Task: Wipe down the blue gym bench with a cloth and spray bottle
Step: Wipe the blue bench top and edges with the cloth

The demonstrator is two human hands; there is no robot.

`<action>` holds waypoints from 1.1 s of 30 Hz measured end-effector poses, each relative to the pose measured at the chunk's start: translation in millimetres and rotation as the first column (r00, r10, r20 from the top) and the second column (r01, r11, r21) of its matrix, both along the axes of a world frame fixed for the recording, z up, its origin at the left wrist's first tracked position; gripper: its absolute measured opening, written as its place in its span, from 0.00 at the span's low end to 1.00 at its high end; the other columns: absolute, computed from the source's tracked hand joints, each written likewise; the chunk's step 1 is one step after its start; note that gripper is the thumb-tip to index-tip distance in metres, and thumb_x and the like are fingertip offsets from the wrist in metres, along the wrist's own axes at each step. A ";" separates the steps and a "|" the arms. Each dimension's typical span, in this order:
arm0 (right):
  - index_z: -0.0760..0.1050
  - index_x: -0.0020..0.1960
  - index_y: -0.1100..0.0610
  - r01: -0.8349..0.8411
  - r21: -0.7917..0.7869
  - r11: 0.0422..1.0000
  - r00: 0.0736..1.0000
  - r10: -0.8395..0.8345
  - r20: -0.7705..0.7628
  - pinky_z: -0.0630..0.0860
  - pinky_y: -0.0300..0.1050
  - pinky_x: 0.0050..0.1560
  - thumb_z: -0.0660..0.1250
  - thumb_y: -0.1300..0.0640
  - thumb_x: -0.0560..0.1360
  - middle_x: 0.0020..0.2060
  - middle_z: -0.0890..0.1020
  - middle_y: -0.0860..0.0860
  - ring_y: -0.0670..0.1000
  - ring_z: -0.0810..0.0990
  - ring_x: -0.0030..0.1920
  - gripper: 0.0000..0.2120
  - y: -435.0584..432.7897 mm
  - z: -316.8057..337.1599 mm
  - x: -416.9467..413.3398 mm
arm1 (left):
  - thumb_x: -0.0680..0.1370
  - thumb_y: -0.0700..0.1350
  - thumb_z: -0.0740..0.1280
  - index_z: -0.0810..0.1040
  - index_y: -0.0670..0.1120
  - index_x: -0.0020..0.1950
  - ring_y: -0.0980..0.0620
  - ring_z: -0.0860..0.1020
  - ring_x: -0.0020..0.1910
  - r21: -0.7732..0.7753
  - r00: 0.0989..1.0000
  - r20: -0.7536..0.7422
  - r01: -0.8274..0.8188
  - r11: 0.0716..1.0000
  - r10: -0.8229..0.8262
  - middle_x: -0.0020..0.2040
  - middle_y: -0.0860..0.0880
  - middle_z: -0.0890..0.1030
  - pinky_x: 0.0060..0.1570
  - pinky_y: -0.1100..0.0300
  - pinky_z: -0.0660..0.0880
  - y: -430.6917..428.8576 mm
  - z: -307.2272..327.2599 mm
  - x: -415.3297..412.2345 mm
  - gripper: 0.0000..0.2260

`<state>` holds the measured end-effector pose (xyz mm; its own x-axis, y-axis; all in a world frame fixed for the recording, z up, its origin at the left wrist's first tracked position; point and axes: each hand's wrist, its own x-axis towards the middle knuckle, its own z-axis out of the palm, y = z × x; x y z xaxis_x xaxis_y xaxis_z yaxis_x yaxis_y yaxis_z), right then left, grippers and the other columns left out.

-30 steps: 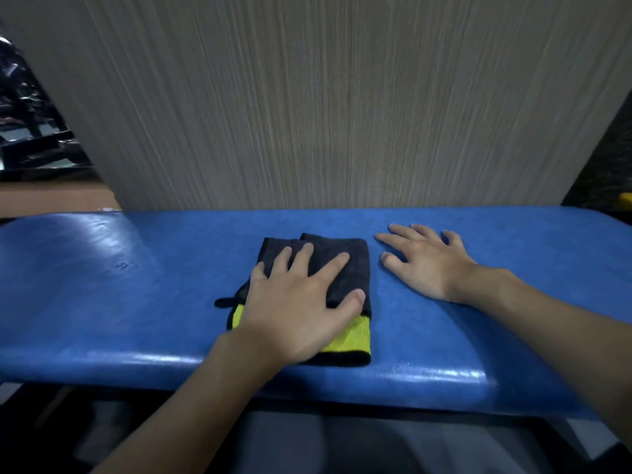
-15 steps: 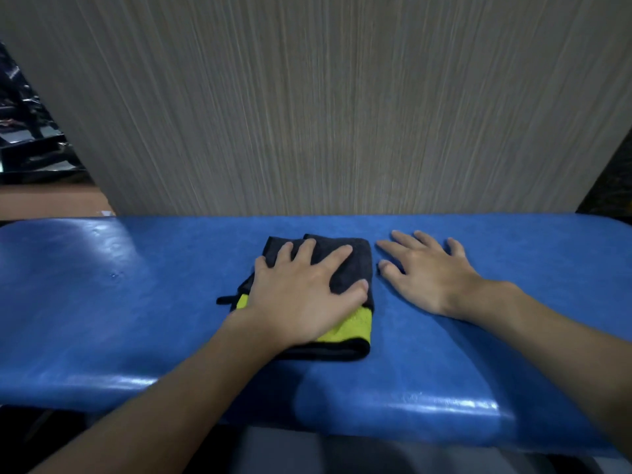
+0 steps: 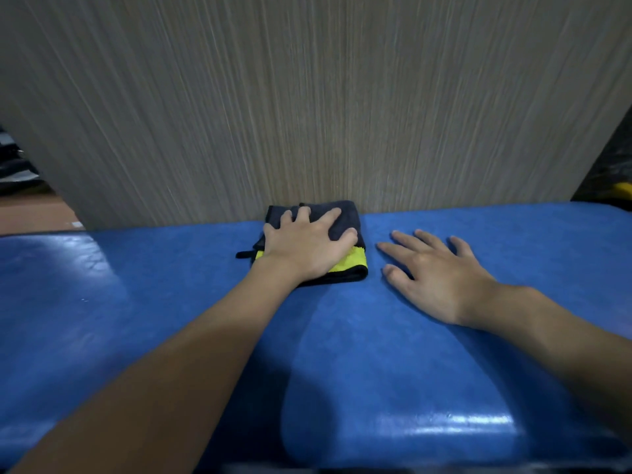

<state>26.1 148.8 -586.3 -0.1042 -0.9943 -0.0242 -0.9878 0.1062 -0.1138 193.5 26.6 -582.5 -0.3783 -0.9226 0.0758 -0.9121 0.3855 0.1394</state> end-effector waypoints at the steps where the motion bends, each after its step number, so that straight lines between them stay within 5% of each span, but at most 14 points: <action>1: 0.51 0.80 0.40 0.005 -0.002 1.000 1.000 -0.005 0.004 0.43 0.62 0.77 0.44 0.39 0.82 0.80 0.49 0.43 0.49 0.46 0.80 0.26 0.3 0.5 0.3 | 0.77 0.71 0.47 0.54 0.66 0.79 0.41 0.52 0.79 -0.001 1.000 0.004 0.004 1.000 -0.004 0.82 0.48 0.55 0.72 0.33 0.52 6.4 -0.9 3.0 0.31; 10: 0.58 0.78 0.42 0.045 -0.020 0.999 0.999 -0.045 -0.011 0.47 0.64 0.76 0.48 0.40 0.82 0.80 0.55 0.43 0.50 0.51 0.79 0.25 3.9 9.1 10.8 | 0.78 0.71 0.46 0.49 0.66 0.80 0.42 0.47 0.81 0.013 0.998 0.026 0.050 0.999 -0.050 0.83 0.47 0.49 0.75 0.35 0.47 101.7 -2.0 44.7 0.30; 17: 0.52 0.80 0.43 0.042 0.013 0.999 0.999 -0.042 0.001 0.44 0.62 0.77 0.46 0.40 0.83 0.81 0.50 0.44 0.50 0.47 0.80 0.26 11.9 3.2 22.0 | 0.77 0.72 0.44 0.40 0.66 0.79 0.42 0.42 0.81 0.005 0.990 0.116 0.077 0.997 -0.077 0.83 0.47 0.43 0.76 0.37 0.44 166.7 2.7 71.8 0.32; 24: 0.48 0.79 0.39 -0.015 0.016 1.000 0.990 0.017 -0.137 0.40 0.66 0.75 0.42 0.39 0.82 0.81 0.43 0.45 0.52 0.41 0.80 0.26 6.6 6.1 18.7 | 0.71 0.76 0.43 0.44 0.68 0.78 0.43 0.45 0.81 -0.026 0.996 0.078 0.043 0.999 -0.041 0.83 0.48 0.48 0.75 0.36 0.46 141.6 -5.7 64.2 0.37; 33: 0.52 0.80 0.42 -0.063 -0.019 0.998 0.998 0.063 0.014 0.43 0.61 0.77 0.44 0.41 0.82 0.81 0.50 0.44 0.49 0.45 0.80 0.26 6.6 -0.2 15.4 | 0.75 0.74 0.46 0.49 0.68 0.78 0.43 0.49 0.81 0.007 0.998 0.054 0.024 1.000 -0.024 0.83 0.49 0.51 0.75 0.37 0.49 76.5 0.0 39.6 0.32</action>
<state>41.4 155.4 -586.5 -0.0412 -0.9991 -0.0065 -0.9907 0.0417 -0.1293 233.1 103.1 -582.5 -0.4034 -0.9137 0.0492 -0.9090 0.4064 0.0925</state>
